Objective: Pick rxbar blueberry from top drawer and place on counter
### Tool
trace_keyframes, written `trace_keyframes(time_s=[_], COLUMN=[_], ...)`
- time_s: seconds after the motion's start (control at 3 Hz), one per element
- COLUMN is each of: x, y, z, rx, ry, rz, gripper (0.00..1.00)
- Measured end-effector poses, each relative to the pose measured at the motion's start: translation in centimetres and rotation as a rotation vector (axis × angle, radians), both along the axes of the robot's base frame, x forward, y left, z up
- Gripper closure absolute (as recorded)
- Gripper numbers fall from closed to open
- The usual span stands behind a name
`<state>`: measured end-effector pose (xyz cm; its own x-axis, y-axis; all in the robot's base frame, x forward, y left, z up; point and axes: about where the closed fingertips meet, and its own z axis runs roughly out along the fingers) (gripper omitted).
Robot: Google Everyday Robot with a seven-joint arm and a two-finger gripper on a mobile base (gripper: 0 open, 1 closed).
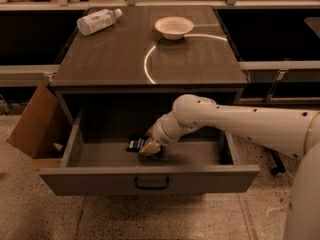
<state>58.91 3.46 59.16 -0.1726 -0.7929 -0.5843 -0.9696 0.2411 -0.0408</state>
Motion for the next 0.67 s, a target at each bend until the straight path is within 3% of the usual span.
trace_keyframes(time_s=[0.33, 0.67], x=[0.0, -0.6], y=[0.0, -1.2], z=[0.3, 3.2], rx=[0.000, 0.054], ry=[0.000, -0.050], rz=[0.000, 0.018], gripper=[0.96, 1.00])
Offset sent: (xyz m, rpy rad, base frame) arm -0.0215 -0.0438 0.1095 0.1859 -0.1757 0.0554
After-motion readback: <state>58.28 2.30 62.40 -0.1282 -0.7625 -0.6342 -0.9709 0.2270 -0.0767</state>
